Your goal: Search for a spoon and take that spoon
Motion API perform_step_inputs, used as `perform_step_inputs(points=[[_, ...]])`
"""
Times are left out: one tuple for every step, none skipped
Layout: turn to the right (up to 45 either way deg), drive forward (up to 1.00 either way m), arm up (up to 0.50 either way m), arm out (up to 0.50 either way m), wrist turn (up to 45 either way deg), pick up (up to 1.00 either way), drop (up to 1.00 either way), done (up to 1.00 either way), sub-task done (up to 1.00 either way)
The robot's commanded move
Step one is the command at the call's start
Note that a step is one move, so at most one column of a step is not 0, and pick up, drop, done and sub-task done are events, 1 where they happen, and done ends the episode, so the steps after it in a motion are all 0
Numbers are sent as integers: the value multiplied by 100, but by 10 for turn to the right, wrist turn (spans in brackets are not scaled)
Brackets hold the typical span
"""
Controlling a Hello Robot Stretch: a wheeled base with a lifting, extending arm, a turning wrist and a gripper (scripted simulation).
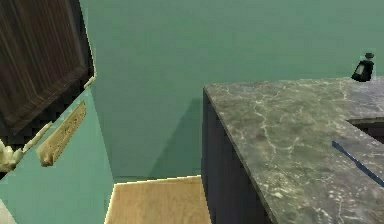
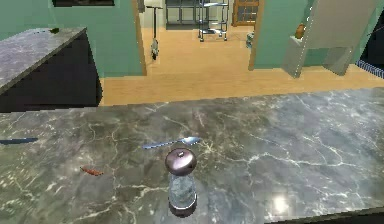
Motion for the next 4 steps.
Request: perform_step_inputs(points=[[0, 0, 38, 0, 0, 0, 0, 0, 0], [0, 0, 0, 26, 0, 0, 0, 0, 0], [0, 0, 0, 0, 450, 0, 0, 0, 0], [0, 0, 0, 0, 450, 0, 0, 0, 0]])
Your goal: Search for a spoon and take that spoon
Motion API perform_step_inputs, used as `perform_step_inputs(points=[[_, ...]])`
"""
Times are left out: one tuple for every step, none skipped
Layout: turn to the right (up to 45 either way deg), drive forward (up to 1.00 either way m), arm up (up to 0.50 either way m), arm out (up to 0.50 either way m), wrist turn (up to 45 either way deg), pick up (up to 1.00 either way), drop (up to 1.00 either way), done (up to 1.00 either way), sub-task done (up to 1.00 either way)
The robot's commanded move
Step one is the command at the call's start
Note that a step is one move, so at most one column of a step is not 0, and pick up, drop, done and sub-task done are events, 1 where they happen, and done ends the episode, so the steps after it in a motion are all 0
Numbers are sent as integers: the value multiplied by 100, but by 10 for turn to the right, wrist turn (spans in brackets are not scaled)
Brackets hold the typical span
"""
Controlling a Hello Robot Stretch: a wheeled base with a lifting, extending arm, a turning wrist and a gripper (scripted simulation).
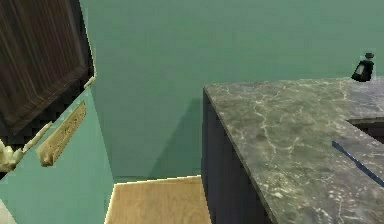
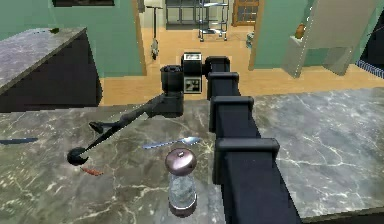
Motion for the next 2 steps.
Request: perform_step_inputs(points=[[0, 0, 0, 0, 450, 0, 0, 0, 0], [0, 0, 0, 0, 90, 0, 0, 0, 0]])
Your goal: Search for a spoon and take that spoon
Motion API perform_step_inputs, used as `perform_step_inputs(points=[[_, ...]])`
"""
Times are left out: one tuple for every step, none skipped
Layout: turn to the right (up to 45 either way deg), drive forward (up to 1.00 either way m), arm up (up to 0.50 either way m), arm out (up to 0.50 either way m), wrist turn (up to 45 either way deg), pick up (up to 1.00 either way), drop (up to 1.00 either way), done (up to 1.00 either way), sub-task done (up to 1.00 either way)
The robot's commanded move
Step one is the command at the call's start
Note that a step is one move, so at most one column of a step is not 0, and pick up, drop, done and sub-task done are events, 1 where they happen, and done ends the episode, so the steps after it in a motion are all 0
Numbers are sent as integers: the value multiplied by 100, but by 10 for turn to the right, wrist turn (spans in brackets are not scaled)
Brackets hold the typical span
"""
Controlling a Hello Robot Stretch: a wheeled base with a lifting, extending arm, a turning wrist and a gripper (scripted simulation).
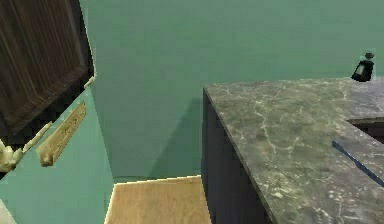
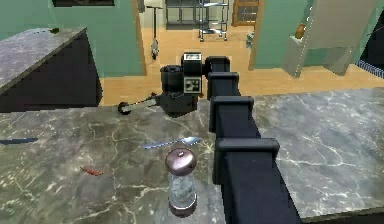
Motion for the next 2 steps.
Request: perform_step_inputs(points=[[0, 0, -16, 0, 0, 0, 0, 0, 0], [0, 0, 0, 0, 0, 100, 0, 0, 0]])
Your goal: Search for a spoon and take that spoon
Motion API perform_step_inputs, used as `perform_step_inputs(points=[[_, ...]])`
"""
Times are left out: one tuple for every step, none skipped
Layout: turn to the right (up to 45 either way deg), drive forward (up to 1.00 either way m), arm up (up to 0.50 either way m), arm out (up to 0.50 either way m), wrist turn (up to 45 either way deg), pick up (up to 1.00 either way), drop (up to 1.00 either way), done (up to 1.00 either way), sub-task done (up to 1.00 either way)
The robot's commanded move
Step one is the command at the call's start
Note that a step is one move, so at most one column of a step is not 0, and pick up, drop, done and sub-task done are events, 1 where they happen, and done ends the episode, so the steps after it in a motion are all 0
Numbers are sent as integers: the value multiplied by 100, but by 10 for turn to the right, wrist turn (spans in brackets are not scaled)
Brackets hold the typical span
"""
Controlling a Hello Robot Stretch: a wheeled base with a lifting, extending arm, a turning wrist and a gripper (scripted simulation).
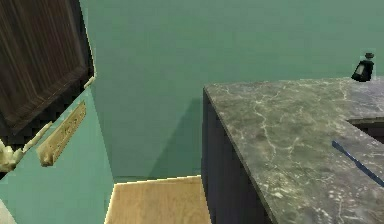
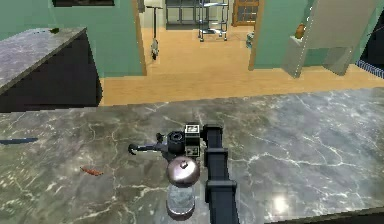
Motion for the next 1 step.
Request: perform_step_inputs(points=[[0, 0, 10, 0, 0, 0, 0, 0, 0]])
